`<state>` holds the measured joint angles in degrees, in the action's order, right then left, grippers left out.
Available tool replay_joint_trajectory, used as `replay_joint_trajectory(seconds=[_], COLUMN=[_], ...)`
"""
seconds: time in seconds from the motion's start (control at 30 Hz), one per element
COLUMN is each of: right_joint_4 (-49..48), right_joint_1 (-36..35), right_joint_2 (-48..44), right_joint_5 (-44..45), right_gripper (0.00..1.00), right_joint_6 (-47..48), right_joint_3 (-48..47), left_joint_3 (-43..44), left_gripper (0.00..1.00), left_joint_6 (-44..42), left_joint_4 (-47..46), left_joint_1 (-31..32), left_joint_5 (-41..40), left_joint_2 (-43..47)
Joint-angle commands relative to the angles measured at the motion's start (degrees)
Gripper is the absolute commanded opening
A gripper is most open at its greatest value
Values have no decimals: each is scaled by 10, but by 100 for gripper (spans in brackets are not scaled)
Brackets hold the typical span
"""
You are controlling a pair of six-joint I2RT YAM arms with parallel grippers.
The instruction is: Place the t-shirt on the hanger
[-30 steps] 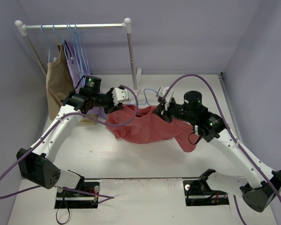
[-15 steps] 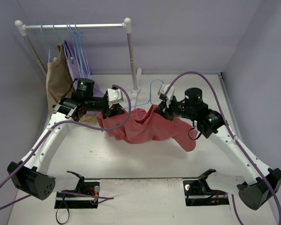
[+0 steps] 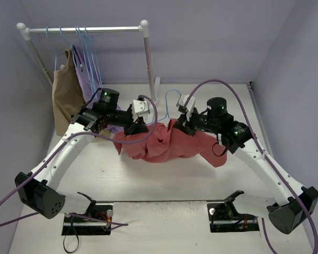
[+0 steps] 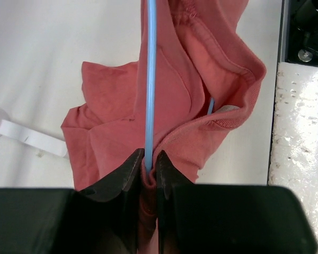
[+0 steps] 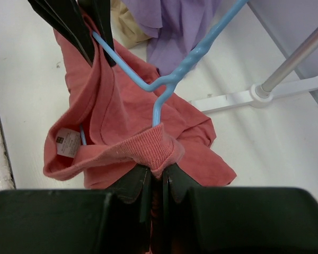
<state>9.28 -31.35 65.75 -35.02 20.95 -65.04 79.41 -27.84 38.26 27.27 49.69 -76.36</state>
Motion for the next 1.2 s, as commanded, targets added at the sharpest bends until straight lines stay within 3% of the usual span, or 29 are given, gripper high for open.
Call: replay_joint_trajectory(seconds=[0.0, 0.23, 0.33, 0.43, 0.53, 0.67, 0.8, 0.93, 1.17], right_joint_4=[-55, -55, -55, -54, -54, -54, -52, -44, -30], right_joint_1=[-4, -4, -4, -4, -4, -4, -2, 4, 8], right_joint_2=[3, 1, -4, -11, -18, -26, -35, -50, -92], right_joint_5=[-19, -16, -7, 15, 49, 85, 131, 165, 218], right_gripper=[0, 0, 1, 6, 20, 27, 37, 54, 67], right_joint_6=[-4, -3, 1, 8, 12, 14, 16, 15, -16], right_joint_3=[-31, -30, -28, -22, -6, 10, 21, 26, -15], left_joint_3=[35, 43, 38, 32, 29, 11, -5, -20, 27], left_gripper=[10, 11, 0, 0, 0, 0, 0, 0, 0], left_joint_6=[16, 22, 24, 20, 38, 63, 83, 93, 100], left_joint_4=[-24, -23, -21, -20, -30, -72, -95, -105, -113], left_joint_1=[11, 16, 20, 28, 31, 30, 29, 28, 22], left_joint_5=[27, 28, 26, -13, -86, -158, -183, -205, -249], left_joint_2=[-2, -12, -16, -10, 10, 53, 84, 104, 125])
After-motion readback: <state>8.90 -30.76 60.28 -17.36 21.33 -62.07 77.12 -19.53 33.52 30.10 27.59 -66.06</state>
